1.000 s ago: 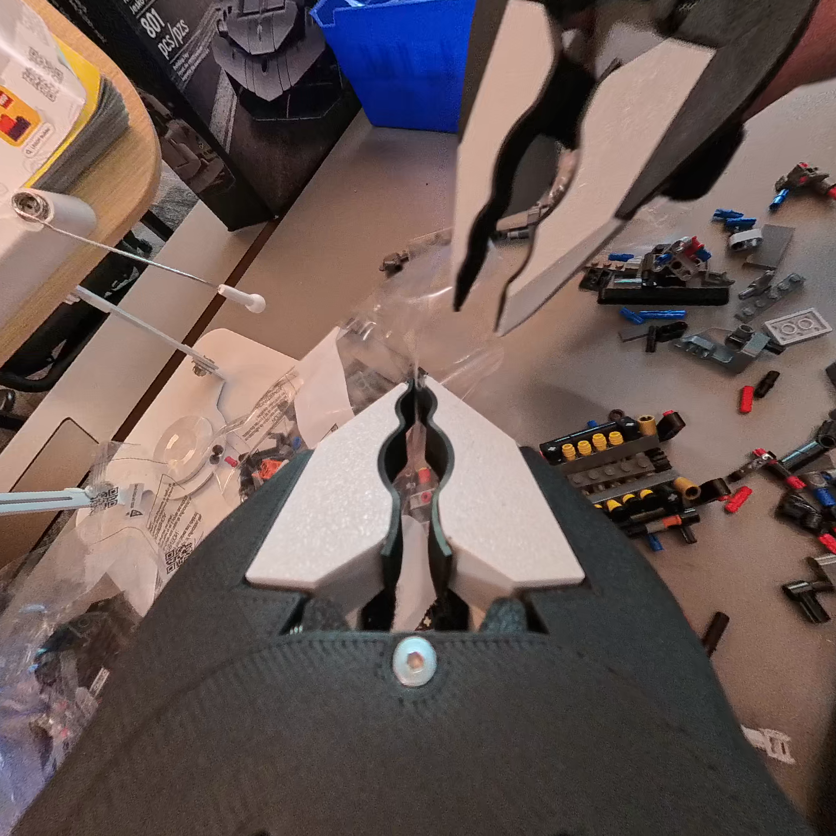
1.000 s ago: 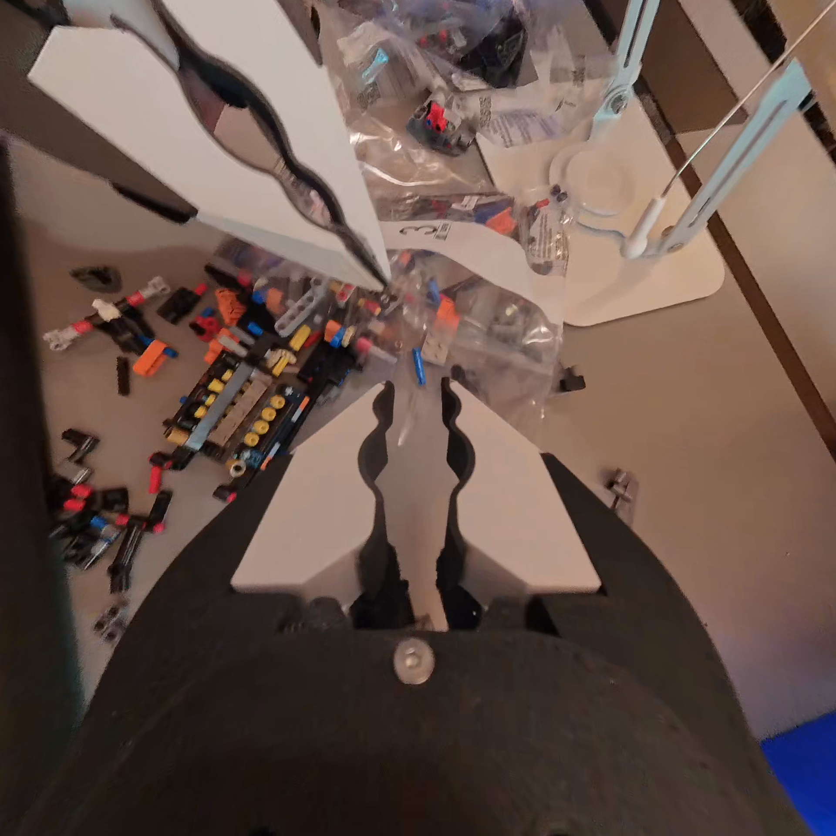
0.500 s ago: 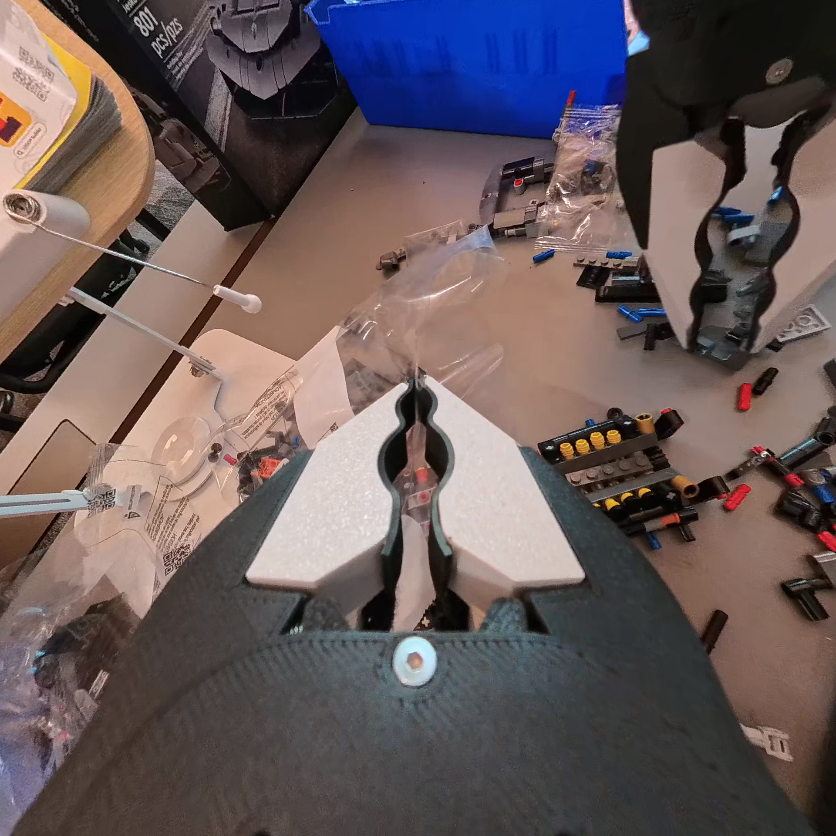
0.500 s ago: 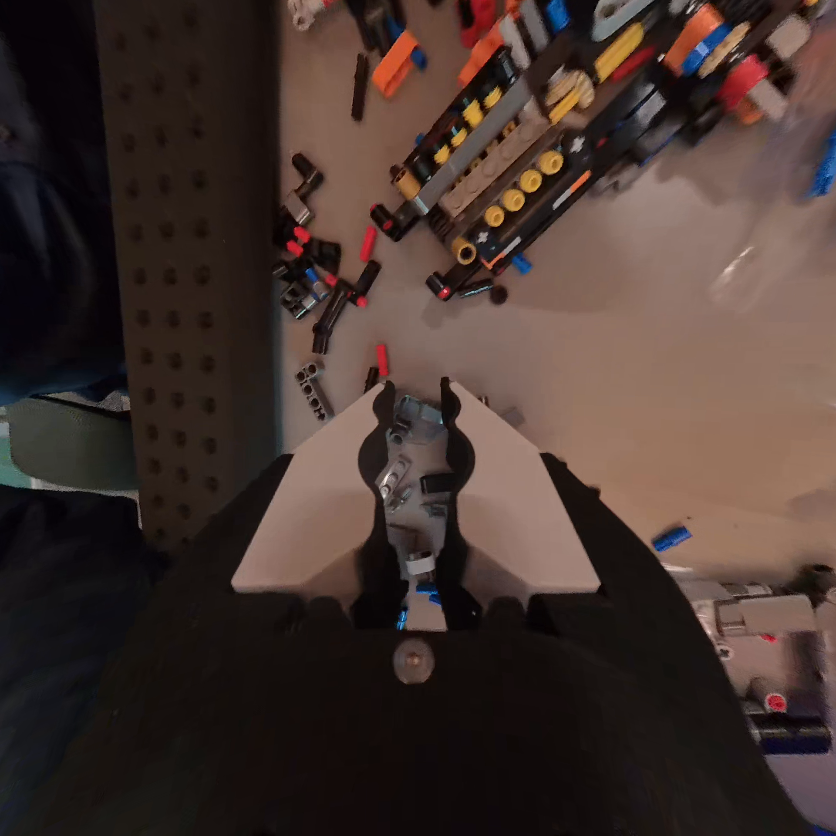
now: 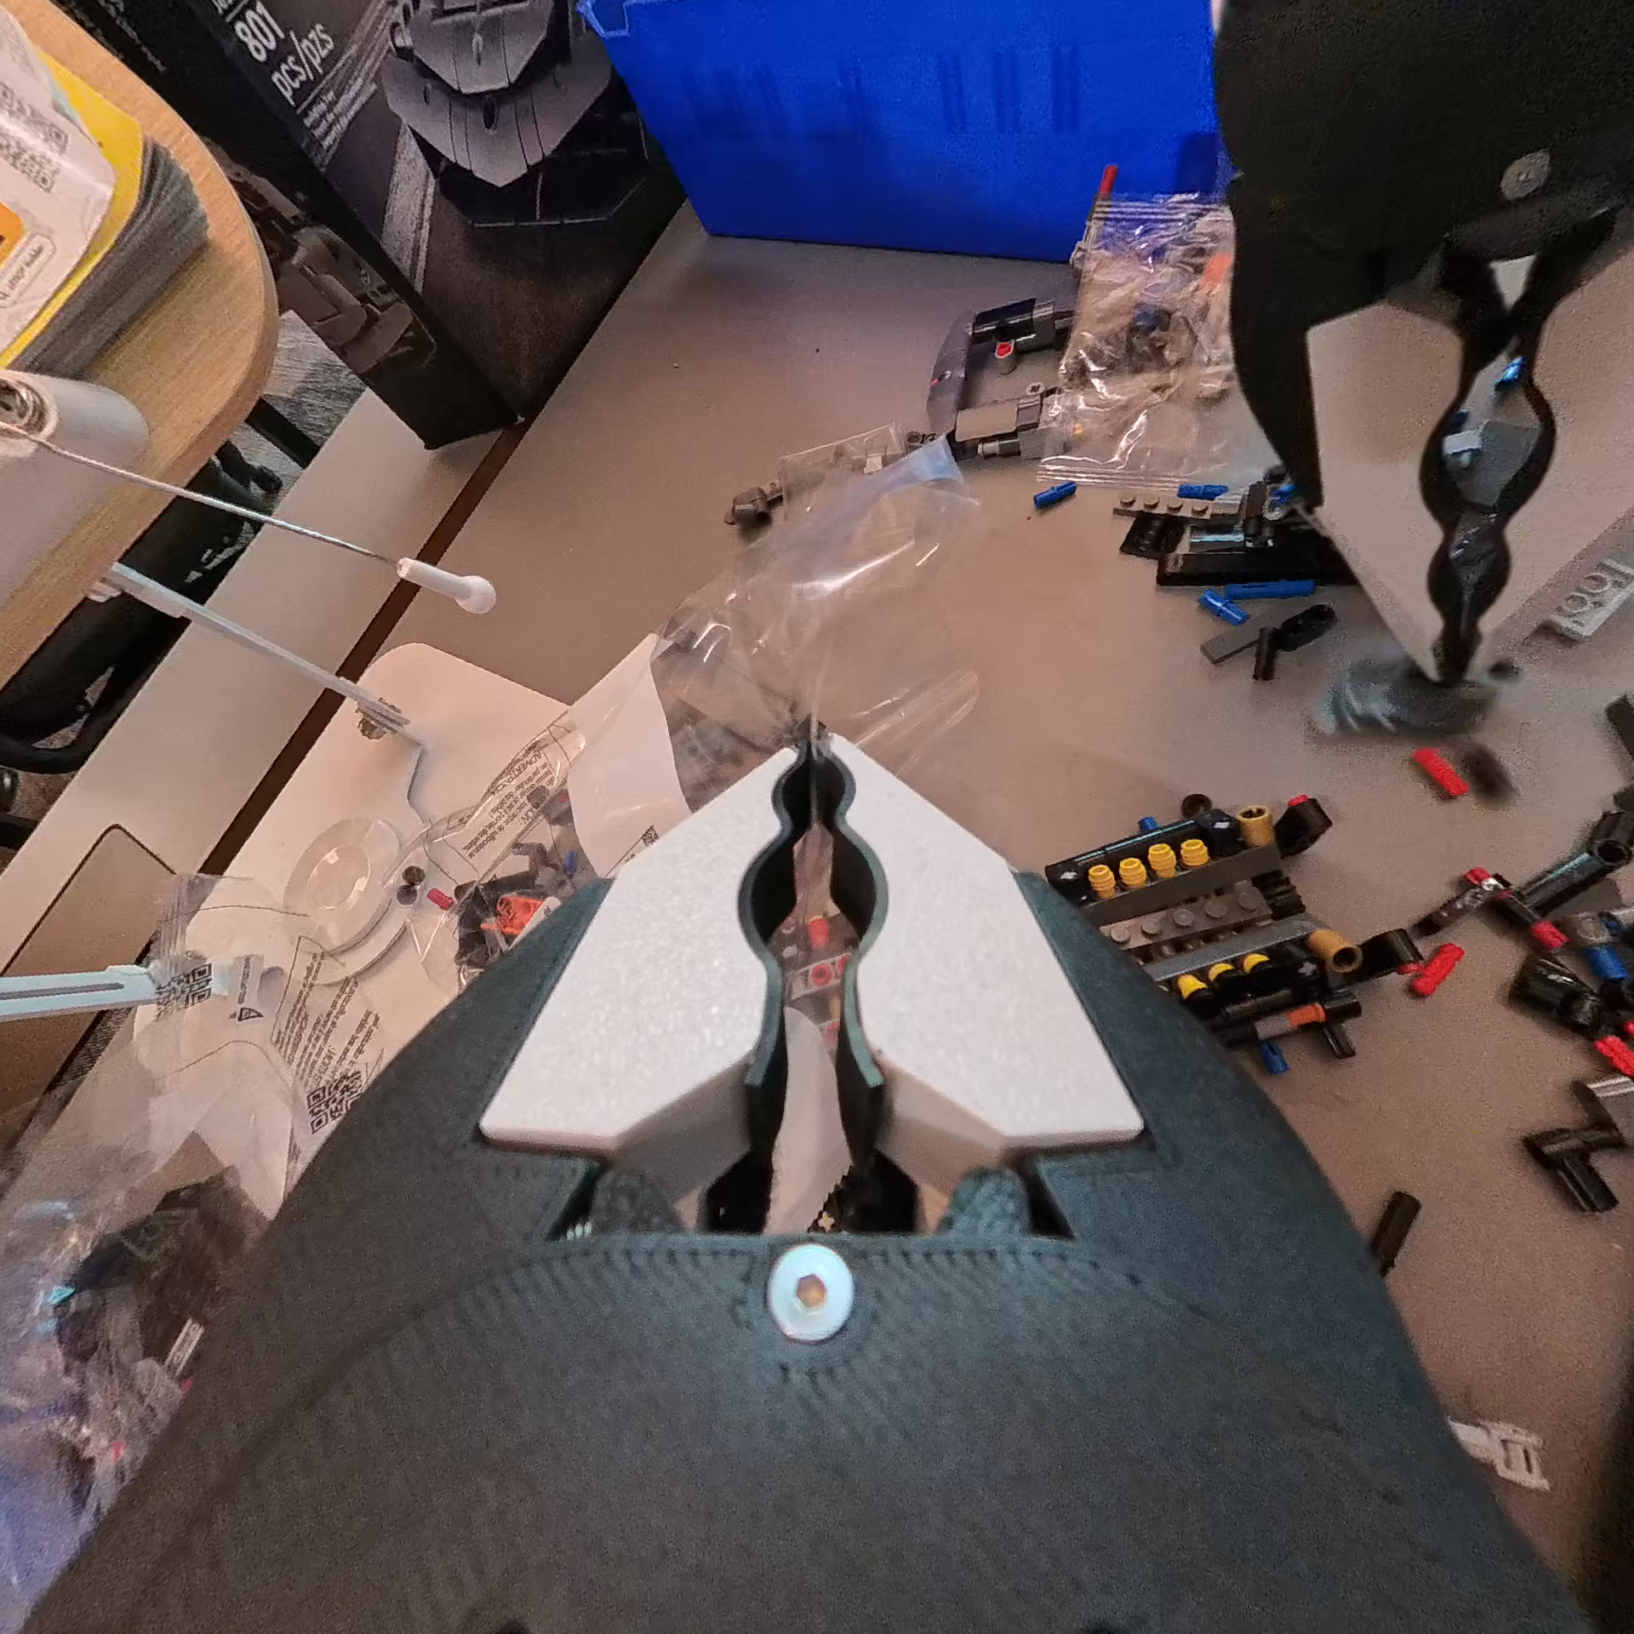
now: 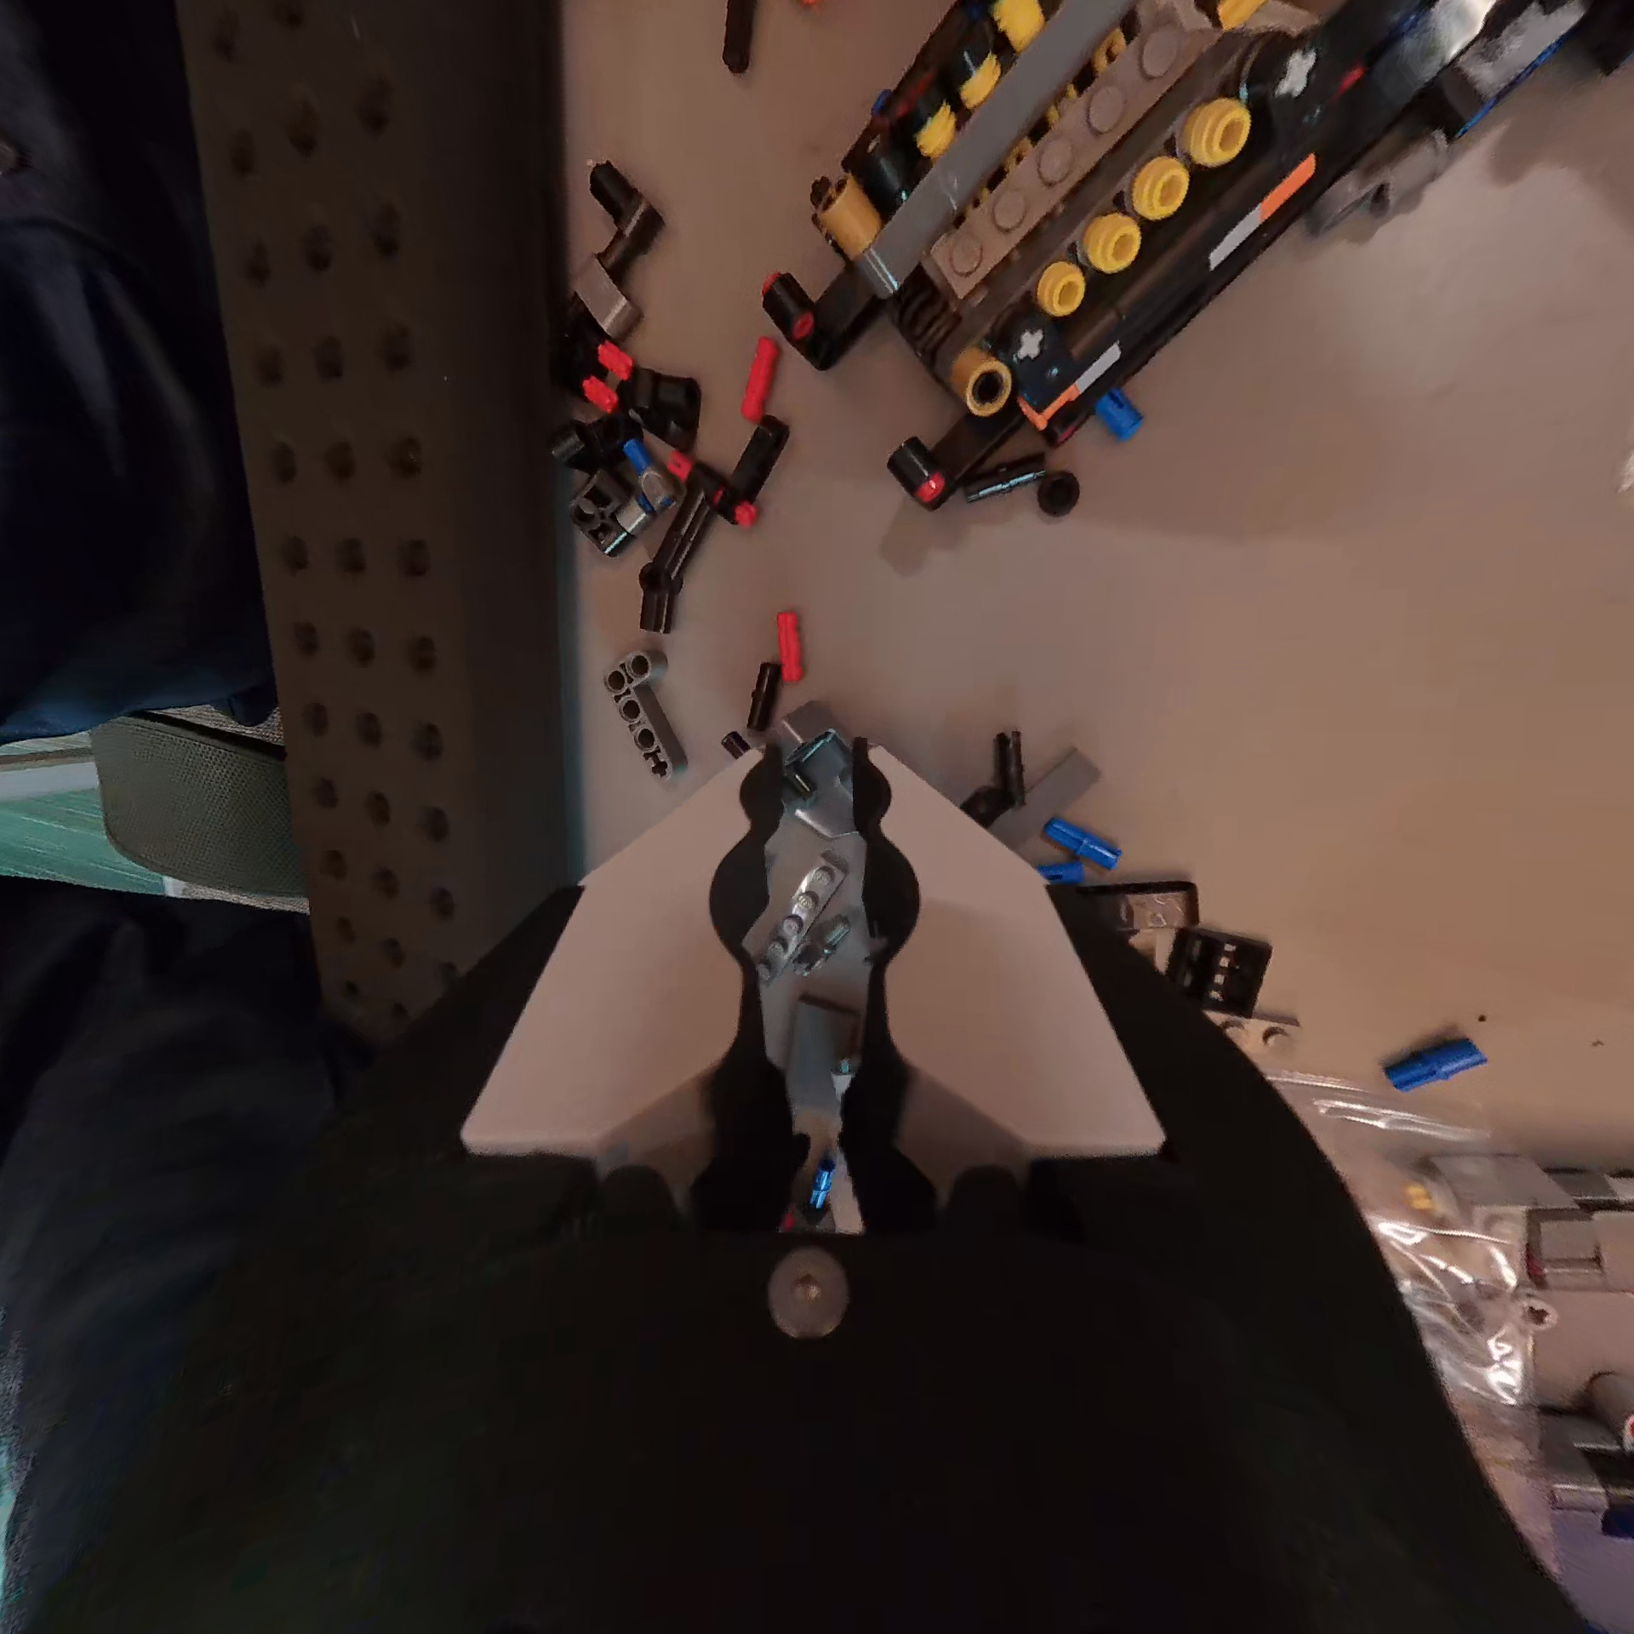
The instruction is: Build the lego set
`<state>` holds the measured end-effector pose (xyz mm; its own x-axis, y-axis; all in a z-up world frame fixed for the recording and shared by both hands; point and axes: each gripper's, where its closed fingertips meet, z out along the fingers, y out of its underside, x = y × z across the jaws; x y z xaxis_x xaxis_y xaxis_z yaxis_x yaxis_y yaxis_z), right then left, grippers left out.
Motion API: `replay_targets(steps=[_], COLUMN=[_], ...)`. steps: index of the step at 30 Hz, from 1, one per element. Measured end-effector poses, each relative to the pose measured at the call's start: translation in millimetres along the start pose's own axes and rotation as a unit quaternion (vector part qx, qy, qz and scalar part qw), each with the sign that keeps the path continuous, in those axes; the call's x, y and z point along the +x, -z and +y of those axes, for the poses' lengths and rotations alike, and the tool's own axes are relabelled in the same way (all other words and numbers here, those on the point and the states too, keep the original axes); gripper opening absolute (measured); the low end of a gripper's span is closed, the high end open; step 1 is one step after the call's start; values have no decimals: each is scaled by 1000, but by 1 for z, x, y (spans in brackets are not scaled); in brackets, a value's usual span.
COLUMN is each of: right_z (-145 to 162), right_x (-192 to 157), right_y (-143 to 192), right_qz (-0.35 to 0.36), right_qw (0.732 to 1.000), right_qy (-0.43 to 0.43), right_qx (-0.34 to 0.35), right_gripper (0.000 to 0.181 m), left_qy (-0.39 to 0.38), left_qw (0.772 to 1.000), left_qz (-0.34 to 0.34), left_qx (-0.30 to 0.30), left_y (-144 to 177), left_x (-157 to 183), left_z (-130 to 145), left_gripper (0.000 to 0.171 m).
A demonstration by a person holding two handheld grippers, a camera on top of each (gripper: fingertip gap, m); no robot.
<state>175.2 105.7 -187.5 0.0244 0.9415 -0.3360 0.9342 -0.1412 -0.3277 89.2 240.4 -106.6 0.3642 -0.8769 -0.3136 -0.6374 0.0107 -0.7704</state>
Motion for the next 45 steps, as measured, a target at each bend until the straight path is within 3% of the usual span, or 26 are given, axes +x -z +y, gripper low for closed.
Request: replay_targets(steps=[1,8,14,24,29,34,40,45], right_z=[-2,-8,1,-10,-22,-39,-55,-65], right_x=[-2,-5,-15,-10,4,18,29,36], right_y=[1,8,-5,-11,4,22,44,64], right_qz=[-4,1,-36,-20,31,97,168,223], right_qw=[1000,999,999,1000,998,990,973,955], right_qy=[6,15,1,22,35,58,80,91], right_qx=[6,32,-6,-6,39,88,135,174], right_gripper=[0,9,19,6,6,6,6,6], left_qy=[-1,-1,-3,-8,-34,-61,-68,-5], left_qw=[1000,1000,1000,1000,999,997,993,982], left_qz=[0,1,3,7,10,16,68,170], left_qx=[0,-1,-4,-7,-10,37,61,79], left_y=[0,0,-2,-3,-5,4,4,6], left_x=[0,1,2,4,10,20,42,64], left_z=[0,0,1,2,2,-18,-26,-29], left_gripper=[0,0,0,0,0,13,16,31])
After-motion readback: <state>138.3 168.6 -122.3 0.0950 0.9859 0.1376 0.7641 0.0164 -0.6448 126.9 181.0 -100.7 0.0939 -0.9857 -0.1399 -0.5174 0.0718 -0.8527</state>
